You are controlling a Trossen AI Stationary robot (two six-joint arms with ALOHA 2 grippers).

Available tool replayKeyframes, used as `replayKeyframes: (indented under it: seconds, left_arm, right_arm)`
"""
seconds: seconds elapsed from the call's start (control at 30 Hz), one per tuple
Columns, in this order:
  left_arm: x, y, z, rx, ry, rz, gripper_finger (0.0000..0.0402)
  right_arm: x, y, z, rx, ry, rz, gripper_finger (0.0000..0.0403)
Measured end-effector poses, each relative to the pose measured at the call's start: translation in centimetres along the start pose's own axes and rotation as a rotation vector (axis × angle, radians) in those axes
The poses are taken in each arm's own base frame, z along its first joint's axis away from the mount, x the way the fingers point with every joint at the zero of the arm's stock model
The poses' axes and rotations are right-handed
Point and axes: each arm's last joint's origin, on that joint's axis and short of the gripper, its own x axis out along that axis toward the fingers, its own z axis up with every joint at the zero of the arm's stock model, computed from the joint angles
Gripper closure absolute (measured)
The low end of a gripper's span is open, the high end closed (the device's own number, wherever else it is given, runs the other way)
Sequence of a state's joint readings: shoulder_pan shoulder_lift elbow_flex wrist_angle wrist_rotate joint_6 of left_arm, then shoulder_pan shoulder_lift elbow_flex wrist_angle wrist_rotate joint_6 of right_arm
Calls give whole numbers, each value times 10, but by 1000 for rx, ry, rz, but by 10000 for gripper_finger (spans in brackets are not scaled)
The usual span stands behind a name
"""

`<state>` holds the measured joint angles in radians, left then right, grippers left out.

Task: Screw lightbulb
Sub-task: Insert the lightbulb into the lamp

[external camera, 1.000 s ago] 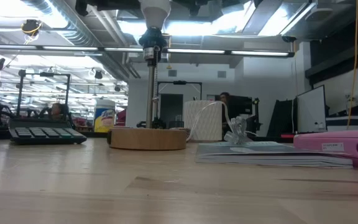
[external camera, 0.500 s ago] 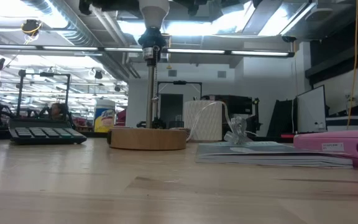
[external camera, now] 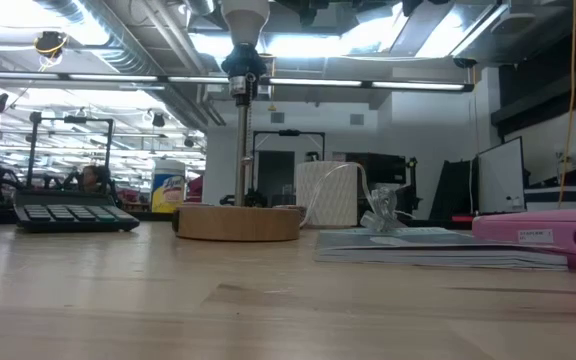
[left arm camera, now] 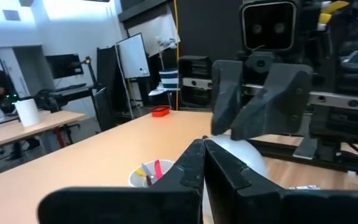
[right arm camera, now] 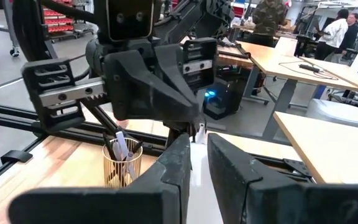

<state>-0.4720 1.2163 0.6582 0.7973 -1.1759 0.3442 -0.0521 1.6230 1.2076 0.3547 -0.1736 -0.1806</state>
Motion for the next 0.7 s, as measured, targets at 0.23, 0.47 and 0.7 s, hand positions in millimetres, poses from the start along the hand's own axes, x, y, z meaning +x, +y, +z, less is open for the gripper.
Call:
replayKeyframes:
  seconds: [0.23, 0.47, 0.7]
  left_arm:
    - [-3, -1, 0, -4, -1, -13, 400]
    - [-3, -1, 0, -4, -1, -13, 400]
    - [-3, -1, 0, -4, -1, -13, 400]
  right_arm:
    - [0, -1, 1, -11, -1, -34, 341]
    - [0, -2, 1, -36, 5, -78, 341]
    - [-1, -3, 1, -38, 5, -79, 341]
